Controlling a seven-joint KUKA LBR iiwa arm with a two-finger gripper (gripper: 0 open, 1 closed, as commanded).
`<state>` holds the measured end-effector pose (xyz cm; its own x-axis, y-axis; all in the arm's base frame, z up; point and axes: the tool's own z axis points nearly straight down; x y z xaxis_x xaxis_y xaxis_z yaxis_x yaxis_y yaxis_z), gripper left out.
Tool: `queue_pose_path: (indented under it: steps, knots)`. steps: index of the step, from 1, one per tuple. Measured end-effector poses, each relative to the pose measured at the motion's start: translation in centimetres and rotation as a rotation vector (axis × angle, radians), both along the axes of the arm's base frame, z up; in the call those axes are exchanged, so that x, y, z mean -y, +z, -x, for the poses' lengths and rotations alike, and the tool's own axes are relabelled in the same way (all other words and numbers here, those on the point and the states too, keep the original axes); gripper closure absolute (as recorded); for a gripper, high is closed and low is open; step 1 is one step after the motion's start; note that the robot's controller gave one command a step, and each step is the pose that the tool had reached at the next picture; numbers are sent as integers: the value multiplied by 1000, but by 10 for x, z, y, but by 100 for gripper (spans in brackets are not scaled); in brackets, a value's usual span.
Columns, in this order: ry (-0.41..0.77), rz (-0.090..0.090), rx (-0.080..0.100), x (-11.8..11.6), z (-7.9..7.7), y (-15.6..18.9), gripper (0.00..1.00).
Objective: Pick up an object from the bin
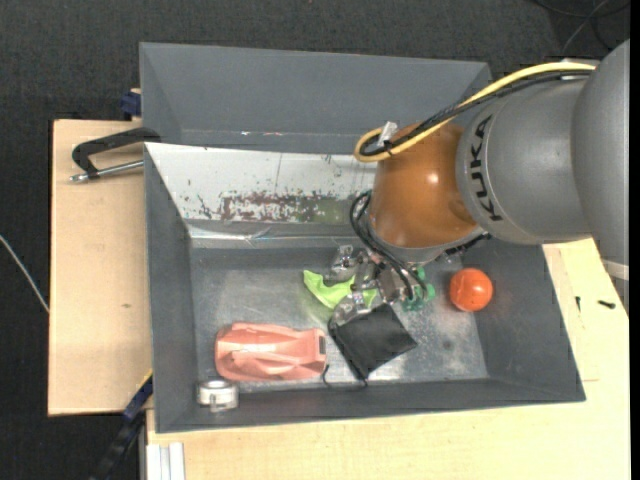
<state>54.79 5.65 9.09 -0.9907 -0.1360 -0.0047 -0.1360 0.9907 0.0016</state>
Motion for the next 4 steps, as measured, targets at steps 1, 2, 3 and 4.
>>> queue_pose_path:
  steps: [1, 2, 3, 4]
  knots:
    - [-1, 1, -4, 0, 1, 10, 100]
    - [-1, 1, -9, 0, 2, 32, 100]
    - [-1, 1, -2, 0, 0, 54, 100]
    - [-1, 0, 5, 0, -1, 66, 100]
